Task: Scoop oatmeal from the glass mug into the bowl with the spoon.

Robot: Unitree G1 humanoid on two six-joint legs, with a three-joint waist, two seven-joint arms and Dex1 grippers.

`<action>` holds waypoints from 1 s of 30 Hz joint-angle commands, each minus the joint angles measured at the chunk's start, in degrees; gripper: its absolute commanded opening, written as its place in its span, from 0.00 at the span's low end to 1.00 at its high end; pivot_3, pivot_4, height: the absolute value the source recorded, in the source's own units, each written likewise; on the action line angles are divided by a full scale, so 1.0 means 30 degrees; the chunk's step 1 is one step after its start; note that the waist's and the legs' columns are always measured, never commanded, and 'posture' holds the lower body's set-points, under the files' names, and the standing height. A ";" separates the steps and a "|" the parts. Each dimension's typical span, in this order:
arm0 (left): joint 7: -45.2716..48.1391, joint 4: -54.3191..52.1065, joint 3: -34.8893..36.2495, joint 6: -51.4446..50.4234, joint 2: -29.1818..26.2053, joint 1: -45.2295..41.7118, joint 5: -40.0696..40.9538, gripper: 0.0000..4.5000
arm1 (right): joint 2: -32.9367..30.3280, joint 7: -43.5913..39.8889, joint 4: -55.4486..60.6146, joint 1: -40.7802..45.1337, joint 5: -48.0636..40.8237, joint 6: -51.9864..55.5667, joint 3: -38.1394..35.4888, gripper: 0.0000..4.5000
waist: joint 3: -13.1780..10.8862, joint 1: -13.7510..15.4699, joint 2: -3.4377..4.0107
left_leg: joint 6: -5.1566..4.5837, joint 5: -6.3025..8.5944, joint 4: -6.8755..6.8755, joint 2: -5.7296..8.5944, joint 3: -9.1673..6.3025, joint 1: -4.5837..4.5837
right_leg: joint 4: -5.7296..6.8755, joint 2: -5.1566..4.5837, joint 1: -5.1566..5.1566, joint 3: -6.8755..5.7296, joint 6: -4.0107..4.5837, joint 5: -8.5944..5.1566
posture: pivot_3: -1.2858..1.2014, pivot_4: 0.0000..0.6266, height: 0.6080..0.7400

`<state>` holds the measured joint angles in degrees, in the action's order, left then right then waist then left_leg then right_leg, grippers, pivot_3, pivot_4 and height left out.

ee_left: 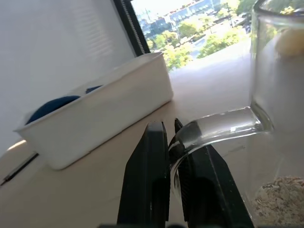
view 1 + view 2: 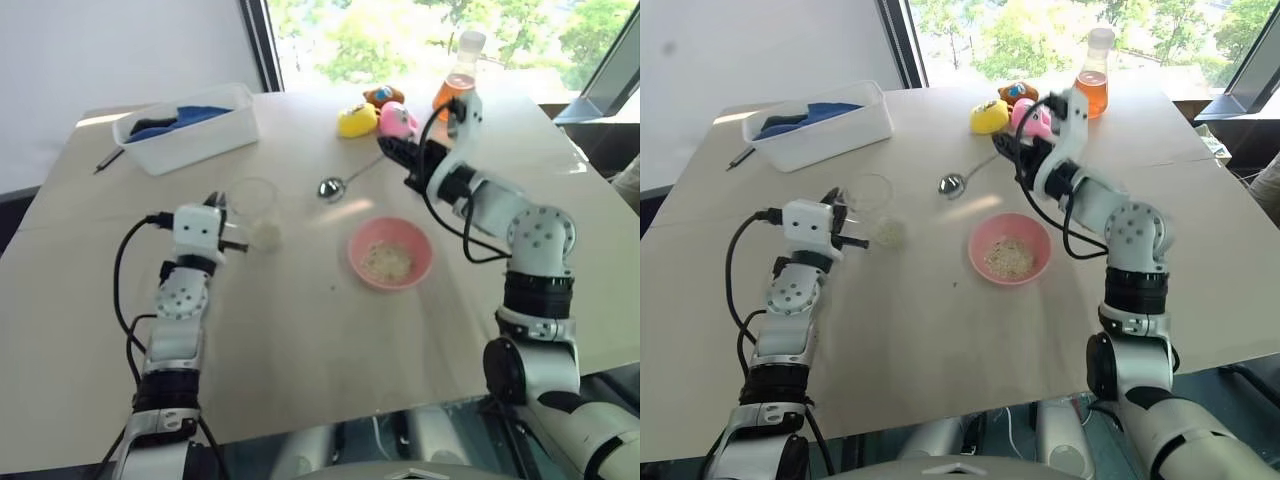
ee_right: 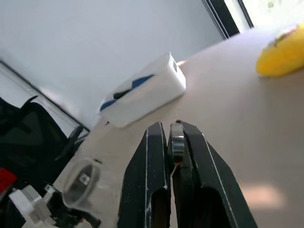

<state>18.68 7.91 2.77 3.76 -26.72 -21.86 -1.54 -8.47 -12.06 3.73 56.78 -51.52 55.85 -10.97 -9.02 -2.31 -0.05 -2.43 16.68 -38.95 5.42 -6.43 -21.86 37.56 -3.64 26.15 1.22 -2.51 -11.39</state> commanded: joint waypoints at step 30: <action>0.3468 0.0935 -0.1632 0.0371 -0.0020 -0.2930 -0.0490 0.02 | -0.2002 -0.8906 -0.1131 -0.1855 0.9270 -0.3944 0.9146 0.00 | -0.0002 0.0055 -0.0006 | 0.0003 -0.0001 -0.0023 0.0008 -0.0013 -0.0013 | -0.0006 -0.0004 0.0008 -0.0017 -0.0001 0.0000 | 0.52 0.24 1.00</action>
<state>28.66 11.44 -1.84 3.43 -26.74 -29.25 -3.03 -13.94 -37.37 -1.77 51.51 -24.23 43.56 15.63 -9.03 -2.15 -0.07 -2.42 16.67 -39.02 5.44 -6.48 -21.90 37.54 -3.64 26.18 1.15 -2.51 -11.39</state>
